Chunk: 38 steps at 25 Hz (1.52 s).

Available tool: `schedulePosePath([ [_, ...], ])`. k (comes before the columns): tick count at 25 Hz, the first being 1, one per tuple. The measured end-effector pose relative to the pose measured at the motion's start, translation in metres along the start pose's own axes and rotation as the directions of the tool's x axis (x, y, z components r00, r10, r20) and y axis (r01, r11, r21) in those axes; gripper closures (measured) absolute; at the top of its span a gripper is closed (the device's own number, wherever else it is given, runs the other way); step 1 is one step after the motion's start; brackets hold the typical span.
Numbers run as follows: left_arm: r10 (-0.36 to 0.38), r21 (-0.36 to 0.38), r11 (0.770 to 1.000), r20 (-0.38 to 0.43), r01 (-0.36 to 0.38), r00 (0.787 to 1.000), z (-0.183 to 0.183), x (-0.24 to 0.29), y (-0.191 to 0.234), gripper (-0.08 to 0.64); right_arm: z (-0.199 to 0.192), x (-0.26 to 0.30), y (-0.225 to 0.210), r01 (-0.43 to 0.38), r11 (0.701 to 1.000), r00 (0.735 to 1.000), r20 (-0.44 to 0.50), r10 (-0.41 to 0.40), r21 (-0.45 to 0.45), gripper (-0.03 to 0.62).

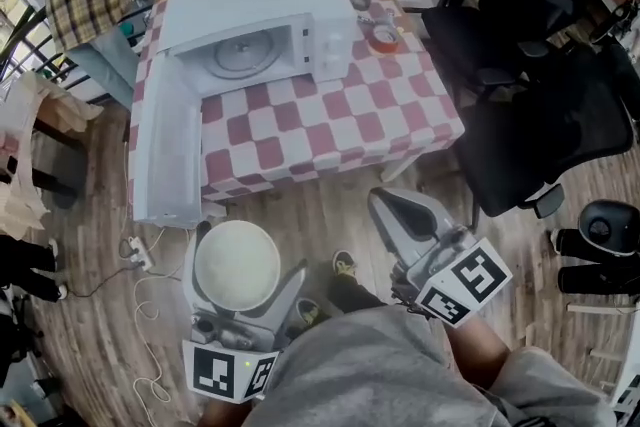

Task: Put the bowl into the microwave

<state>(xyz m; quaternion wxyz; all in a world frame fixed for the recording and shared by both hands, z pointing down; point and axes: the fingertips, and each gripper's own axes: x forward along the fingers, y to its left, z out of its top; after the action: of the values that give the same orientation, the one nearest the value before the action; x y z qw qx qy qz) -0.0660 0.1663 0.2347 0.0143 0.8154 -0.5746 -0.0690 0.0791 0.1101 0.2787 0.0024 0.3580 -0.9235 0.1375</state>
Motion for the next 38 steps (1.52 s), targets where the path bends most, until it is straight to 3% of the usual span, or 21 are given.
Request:
schedulePosePath([
  [14, 0.085, 0.025, 0.996, -0.006, -0.085, 0.996, -0.006, 0.061, 0.016, 0.023, 0.012, 0.043, -0.051, -0.057, 0.998, 0.998, -0.009, 0.057, -0.006, 0.594],
  [22, 0.104, 0.035, 0.994, -0.006, -0.103, 0.995, -0.014, 0.081, 0.005, 0.023, 0.015, 0.044, -0.072, -0.089, 0.996, 0.996, -0.001, 0.089, 0.009, 0.594],
  [38, 0.122, 0.075, 0.990, 0.015, -0.123, 0.992, -0.003, 0.085, -0.012, 0.023, 0.021, 0.037, -0.080, -0.116, 0.993, 0.993, 0.029, 0.115, 0.022, 0.593],
])
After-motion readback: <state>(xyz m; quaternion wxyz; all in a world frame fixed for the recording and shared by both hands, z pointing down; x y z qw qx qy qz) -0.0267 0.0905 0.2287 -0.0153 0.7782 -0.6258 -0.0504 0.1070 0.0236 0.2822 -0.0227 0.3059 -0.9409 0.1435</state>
